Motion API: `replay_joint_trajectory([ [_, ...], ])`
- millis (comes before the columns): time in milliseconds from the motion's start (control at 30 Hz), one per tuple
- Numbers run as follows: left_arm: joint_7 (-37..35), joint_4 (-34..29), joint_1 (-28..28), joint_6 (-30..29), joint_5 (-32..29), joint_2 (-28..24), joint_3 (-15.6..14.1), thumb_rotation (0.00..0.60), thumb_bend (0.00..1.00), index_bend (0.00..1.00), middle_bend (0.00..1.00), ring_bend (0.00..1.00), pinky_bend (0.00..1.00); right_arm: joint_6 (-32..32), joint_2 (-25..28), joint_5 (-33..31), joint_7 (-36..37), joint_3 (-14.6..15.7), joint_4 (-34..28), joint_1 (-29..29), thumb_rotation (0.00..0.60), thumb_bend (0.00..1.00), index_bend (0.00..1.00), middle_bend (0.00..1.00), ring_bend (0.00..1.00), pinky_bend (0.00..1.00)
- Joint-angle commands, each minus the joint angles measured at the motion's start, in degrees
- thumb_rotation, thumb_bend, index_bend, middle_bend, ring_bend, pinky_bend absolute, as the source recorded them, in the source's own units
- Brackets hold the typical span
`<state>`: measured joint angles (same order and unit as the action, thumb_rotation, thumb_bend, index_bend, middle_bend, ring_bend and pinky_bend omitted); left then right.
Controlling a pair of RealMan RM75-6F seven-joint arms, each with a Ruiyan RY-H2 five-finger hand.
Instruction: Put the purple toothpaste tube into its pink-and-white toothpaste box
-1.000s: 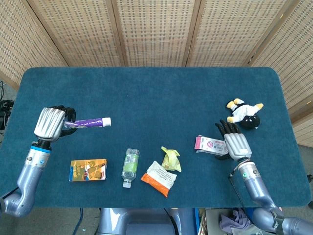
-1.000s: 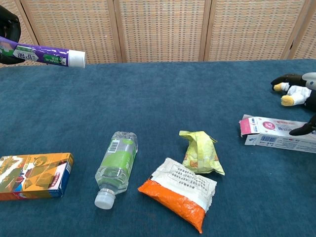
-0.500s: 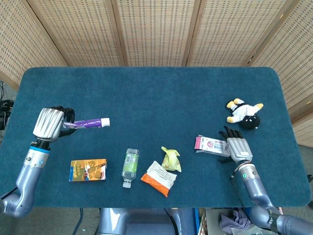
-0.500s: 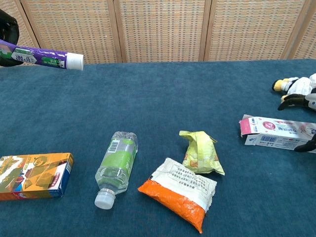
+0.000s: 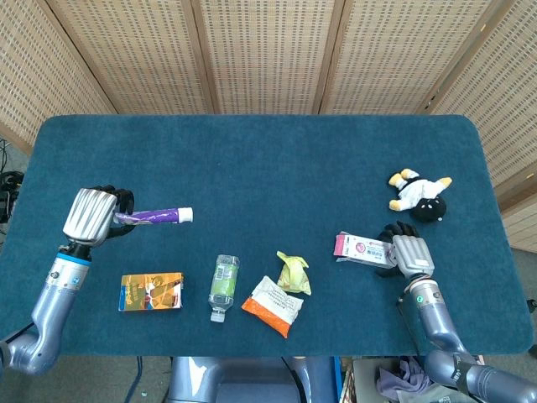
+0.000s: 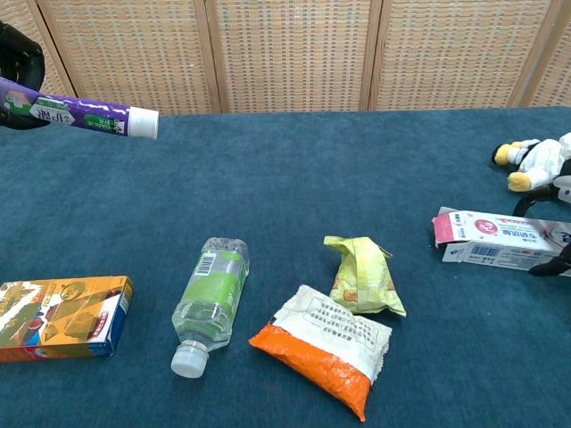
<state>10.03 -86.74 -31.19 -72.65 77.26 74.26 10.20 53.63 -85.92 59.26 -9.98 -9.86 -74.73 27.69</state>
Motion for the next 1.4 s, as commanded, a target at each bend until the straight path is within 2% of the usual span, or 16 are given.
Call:
replay_joint_trajectory([
  [33,-0.2,-0.03,0.08,-0.02,0.12,-0.12,0.04,0.6,0.31,0.82,0.68,0.58,0.65,0.11,-0.61,0.15,0.69,0.01,0.87,-0.1,0.6,0.0,0.45,0.34,0.22,0.28],
  [167,-0.66,-0.07,0.19,-0.03,0.29,-0.36,0.2,0.6,0.31,0.82,0.68,0.58,0.65,1.19,-1.11,1.53,1.75,0.15,1.57,-0.39,0.6,0.0,0.55,0.48,0.38,0.42],
  [267,-1.19,-0.54,0.21,0.01,0.43,-0.74,0.41,0.6,0.31,0.82,0.68,0.58,0.65,2.94,-0.92,3.49,3.01,-0.11,0.79,-0.61,0.6,0.0,0.58,0.5,0.4,0.44],
  [467,-2.05,-2.4,0.1,-0.12,1.16,-1.52,0.8,0.6,0.31,0.82,0.68,0.58,0.65,4.77,0.88,5.56,3.16,-1.33,-2.85,-0.01,0.6,0.0,0.59,0.51,0.41,0.45],
  [667,-2.53,-7.36,-0.62,0.28,3.35,-2.68,0.76,0.6,0.31,0.82,0.68,0.58,0.65,5.7,4.25,6.18,1.86,-4.03,-11.65,1.7,0.6,0.0,0.59,0.51,0.41,0.45],
  [933,-0.89,-14.12,-2.27,3.95,2.37,-3.72,0.72,0.6,0.31,0.82,0.68,0.58,0.65,7.01,5.79,6.17,-2.73,-5.02,-20.05,3.62,0.6,0.0,0.59,0.51,0.41,0.45],
  [1200,2.67,-16.85,-4.42,7.79,-0.66,-1.4,0.5,0.6,0.31,0.82,0.68,0.58,0.65,7.44,6.66,3.88,-5.44,-6.22,-25.51,5.31,0.6,0.0,0.59,0.51,0.41,0.45],
  [1400,5.79,-18.13,-5.0,8.1,-2.5,-1.03,0.69,0.6,0.31,0.82,0.69,0.58,0.65,7.55,6.88,1.92,-6.75,-6.52,-27.01,6.37,0.6,0.0,0.59,0.51,0.41,0.45],
])
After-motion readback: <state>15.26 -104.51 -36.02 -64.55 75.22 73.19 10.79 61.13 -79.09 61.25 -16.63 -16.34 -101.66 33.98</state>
